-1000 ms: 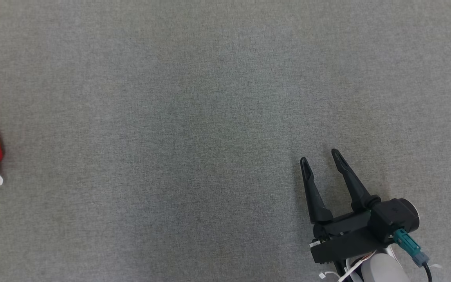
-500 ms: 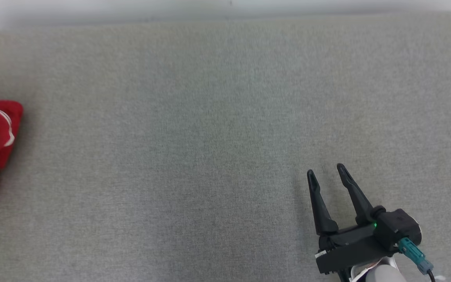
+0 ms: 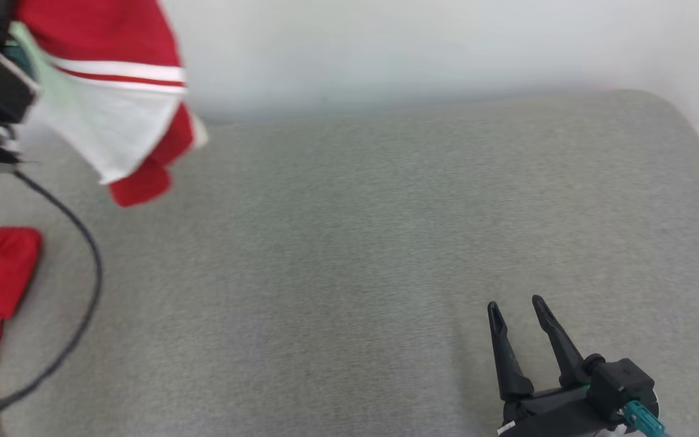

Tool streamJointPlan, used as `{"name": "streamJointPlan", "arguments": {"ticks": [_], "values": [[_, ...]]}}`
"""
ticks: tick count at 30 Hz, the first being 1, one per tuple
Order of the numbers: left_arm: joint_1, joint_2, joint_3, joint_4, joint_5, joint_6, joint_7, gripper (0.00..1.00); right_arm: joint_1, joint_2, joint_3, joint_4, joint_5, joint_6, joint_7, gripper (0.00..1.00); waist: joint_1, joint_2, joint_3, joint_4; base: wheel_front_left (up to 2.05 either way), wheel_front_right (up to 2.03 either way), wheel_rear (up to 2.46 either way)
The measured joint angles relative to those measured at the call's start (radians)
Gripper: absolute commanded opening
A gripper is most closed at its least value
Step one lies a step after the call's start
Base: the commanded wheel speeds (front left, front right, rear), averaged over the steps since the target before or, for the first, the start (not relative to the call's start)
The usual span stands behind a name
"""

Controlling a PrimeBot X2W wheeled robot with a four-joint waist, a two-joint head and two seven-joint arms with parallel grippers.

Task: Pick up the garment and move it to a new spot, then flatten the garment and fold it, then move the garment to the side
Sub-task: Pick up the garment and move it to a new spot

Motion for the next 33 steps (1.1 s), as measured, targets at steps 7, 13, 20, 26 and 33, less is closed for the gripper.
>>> {"name": "streamJointPlan", "arguments": {"ticks": [7,13,20,26,33], "values": [[0.032,-0.092,-0.108,-0.082,-0.013,0.006,0.034,0.0,0.014,0.0,-0.006,0.001,0.001,0.0,0.0,1.0,0.0,0.0,-0.019,-0.096,0.0,0.0,0.0],[0.132,-0.19,-0.18,-0.058,-0.021,-0.003,-0.025,0.0,0.0,0.0,0.015,-0.01,0.015,0.0,0.0,1.0,0.0001,0.0,-0.009,-0.17,0.0,0.0,0.0],[0.304,-0.256,-0.272,0.119,0.016,-0.038,-0.152,0.0,-0.006,0.0,0.008,-0.01,0.023,0.0,0.0,1.0,0.0002,0.0,0.024,-0.238,0.0,0.0,0.0],[0.389,-0.281,-0.359,0.359,0.082,-0.055,-0.296,0.0,-0.006,0.0,0.013,-0.001,0.016,0.0,0.0,1.0,0.0003,0.0001,0.043,-0.258,0.0,0.0,0.0],[0.392,-0.286,-0.444,0.488,0.194,-0.073,-0.466,1.0,0.001,0.0,-0.007,0.004,0.001,0.0,0.0,1.0,0.0003,0.0,0.016,-0.239,0.0,0.0,0.0]]}}
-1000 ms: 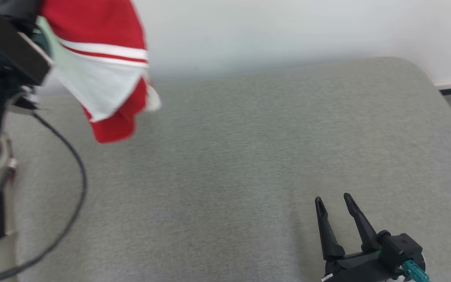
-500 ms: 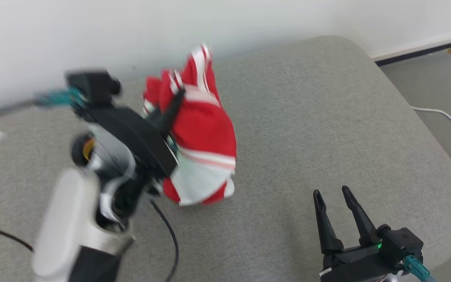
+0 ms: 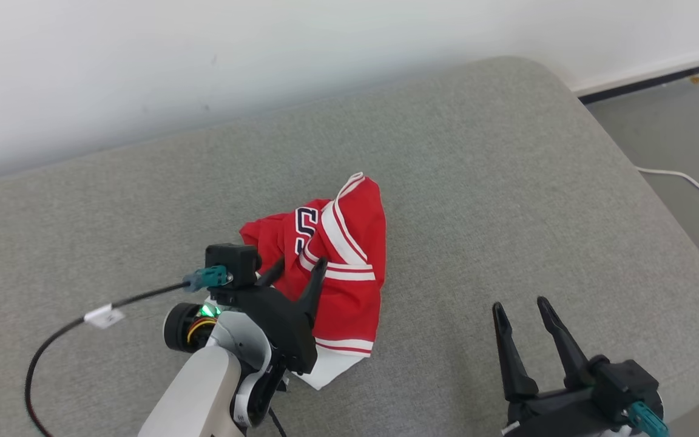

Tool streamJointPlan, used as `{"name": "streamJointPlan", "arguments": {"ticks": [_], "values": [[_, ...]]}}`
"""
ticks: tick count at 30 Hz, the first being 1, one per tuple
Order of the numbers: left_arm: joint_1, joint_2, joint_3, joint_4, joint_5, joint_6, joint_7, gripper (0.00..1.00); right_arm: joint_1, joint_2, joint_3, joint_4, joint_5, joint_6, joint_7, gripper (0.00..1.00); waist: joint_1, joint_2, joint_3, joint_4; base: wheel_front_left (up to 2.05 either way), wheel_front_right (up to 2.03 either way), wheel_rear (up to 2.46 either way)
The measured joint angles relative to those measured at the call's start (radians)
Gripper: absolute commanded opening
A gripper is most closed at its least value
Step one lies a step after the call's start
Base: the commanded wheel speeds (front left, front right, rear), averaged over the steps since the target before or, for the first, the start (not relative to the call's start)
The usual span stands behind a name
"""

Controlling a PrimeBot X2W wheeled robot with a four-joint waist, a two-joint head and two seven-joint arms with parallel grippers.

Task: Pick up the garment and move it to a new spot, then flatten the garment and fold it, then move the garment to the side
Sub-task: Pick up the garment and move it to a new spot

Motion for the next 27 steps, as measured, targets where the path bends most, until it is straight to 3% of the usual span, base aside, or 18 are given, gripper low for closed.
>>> {"name": "streamJointPlan", "arguments": {"ticks": [6,10,13,18,27], "values": [[0.084,0.013,0.016,-0.086,0.058,-0.011,-0.334,1.0,0.036,0.0,-0.065,-0.002,-0.038,0.0,0.0,1.0,-0.0001,-0.0001,-0.042,0.038,0.0,0.0,0.0],[0.23,0.049,0.055,-0.164,0.092,0.016,-0.451,1.0,0.062,0.0,-0.111,-0.003,-0.063,0.0,0.0,1.0,-0.0001,0.0,-0.066,0.076,0.0,0.0,0.0],[0.352,0.062,0.13,-0.248,0.106,0.042,-0.466,1.0,0.074,0.0,-0.135,-0.008,-0.085,0.0,0.0,1.0,-0.0002,0.0,-0.082,0.107,0.0,0.0,0.0],[0.533,0.064,0.281,-0.401,0.221,0.059,-0.467,1.0,0.087,0.0,-0.147,-0.009,-0.093,0.0,0.001,1.0,-0.0001,0.0,-0.102,0.165,0.0,0.0,0.0],[0.678,0.024,0.42,-0.433,0.334,-0.009,-0.467,1.0,0.139,0.0,-0.147,0.021,-0.112,0.0,0.004,1.0,-0.0002,0.0001,-0.135,0.261,0.0,0.0,0.0]]}}
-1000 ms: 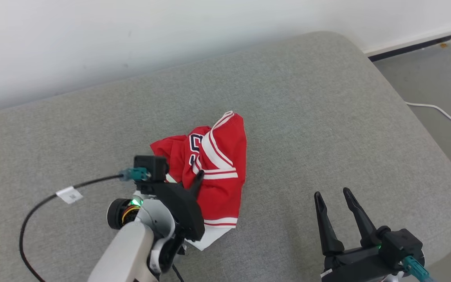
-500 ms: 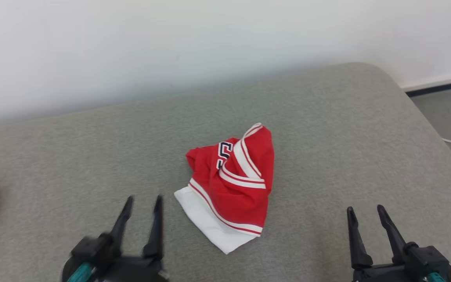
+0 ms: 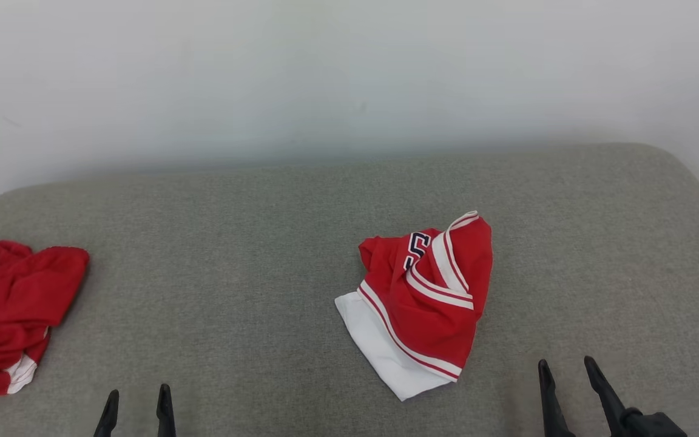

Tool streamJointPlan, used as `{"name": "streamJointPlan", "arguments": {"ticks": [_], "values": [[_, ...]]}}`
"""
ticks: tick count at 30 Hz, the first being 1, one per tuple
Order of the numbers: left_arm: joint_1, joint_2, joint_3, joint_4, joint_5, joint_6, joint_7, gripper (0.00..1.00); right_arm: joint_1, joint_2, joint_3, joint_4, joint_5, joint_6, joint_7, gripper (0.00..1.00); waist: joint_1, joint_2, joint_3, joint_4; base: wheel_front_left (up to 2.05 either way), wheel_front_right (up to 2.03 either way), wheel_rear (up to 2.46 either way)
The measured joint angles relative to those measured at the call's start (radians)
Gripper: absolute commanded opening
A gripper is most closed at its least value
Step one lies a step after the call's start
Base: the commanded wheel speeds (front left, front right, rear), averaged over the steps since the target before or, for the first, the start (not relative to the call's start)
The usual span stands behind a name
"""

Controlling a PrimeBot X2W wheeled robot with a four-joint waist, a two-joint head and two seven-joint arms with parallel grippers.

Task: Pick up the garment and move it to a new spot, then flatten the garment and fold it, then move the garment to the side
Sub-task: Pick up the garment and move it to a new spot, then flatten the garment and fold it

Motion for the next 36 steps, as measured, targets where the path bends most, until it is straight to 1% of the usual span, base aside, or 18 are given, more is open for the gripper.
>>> {"name": "streamJointPlan", "arguments": {"ticks": [6,8,16,26,30,33,36], "values": [[0.047,-0.021,0.037,-0.026,0.036,-0.043,0.0,1.0,0.053,0.0,0.01,0.022,-0.001,0.0,0.0,1.0,0.0,0.0,-0.023,0.041,0.0,0.0,0.0],[0.051,-0.026,0.041,-0.027,0.039,-0.051,0.0,1.0,0.059,0.0,0.014,0.023,0.004,0.0,0.0,1.0,0.0,0.0,-0.025,0.042,0.0,0.0,0.0],[0.056,-0.035,0.044,-0.025,0.047,-0.061,0.0,1.0,0.053,0.0,0.033,0.02,0.021,0.0,0.0,1.0,0.0001,0.0,-0.012,0.032,0.0,0.0,0.0],[0.042,-0.038,0.028,-0.021,0.047,-0.066,0.0,1.0,0.037,0.0,0.027,0.017,0.024,0.0,0.0,1.0,0.0001,0.0,-0.005,0.037,0.0,0.0,0.0],[0.039,-0.038,0.021,-0.023,0.045,-0.066,0.0,1.0,0.009,0.0,0.042,0.001,0.065,0.0,0.005,1.0,0.0001,0.0,0.0,0.039,0.0,0.0,0.0],[0.036,-0.039,0.011,-0.025,0.041,-0.066,0.0,1.0,-0.069,0.0,0.067,-0.026,0.074,0.0,0.048,1.0,0.0001,0.0,0.008,0.037,0.0,0.0,0.0],[0.027,-0.039,0.004,-0.026,0.037,-0.066,0.0,1.0,-0.153,-0.004,0.09,-0.024,0.094,0.0,0.157,1.0,0.0001,0.0,0.019,0.039,0.0,0.0,0.0]]}}
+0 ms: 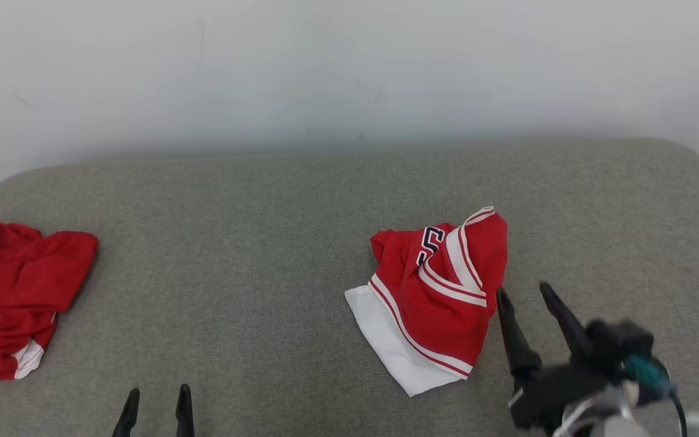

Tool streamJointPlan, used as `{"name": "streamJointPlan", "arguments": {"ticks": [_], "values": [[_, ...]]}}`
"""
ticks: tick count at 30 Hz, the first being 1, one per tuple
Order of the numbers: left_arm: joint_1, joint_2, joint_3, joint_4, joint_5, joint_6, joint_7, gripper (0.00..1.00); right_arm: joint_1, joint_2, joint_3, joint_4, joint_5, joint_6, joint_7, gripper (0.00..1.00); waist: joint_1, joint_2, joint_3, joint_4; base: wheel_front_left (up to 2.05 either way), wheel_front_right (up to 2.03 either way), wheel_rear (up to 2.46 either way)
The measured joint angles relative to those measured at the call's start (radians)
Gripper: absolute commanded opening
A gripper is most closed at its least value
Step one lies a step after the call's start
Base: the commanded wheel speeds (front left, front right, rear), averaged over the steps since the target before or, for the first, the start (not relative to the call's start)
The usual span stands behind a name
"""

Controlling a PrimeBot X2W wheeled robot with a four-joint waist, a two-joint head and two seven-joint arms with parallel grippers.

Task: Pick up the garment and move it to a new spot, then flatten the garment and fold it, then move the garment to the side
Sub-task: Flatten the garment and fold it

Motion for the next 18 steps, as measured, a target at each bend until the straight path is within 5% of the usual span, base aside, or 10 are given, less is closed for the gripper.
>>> {"name": "streamJointPlan", "arguments": {"ticks": [11,18], "values": [[-0.062,0.0,-0.016,0.0,-0.011,0.0,0.0,1.0,-0.286,-0.051,0.041,0.161,0.068,0.0,0.322,1.0,0.0001,0.0,0.055,0.044,0.0,0.0,0.0],[-0.071,-0.001,-0.023,0.004,-0.023,0.0,0.0,1.0,-0.326,-0.095,0.129,0.237,0.116,0.0,0.391,1.0,0.0001,0.0001,0.077,0.084,0.0,0.0,0.0]]}}
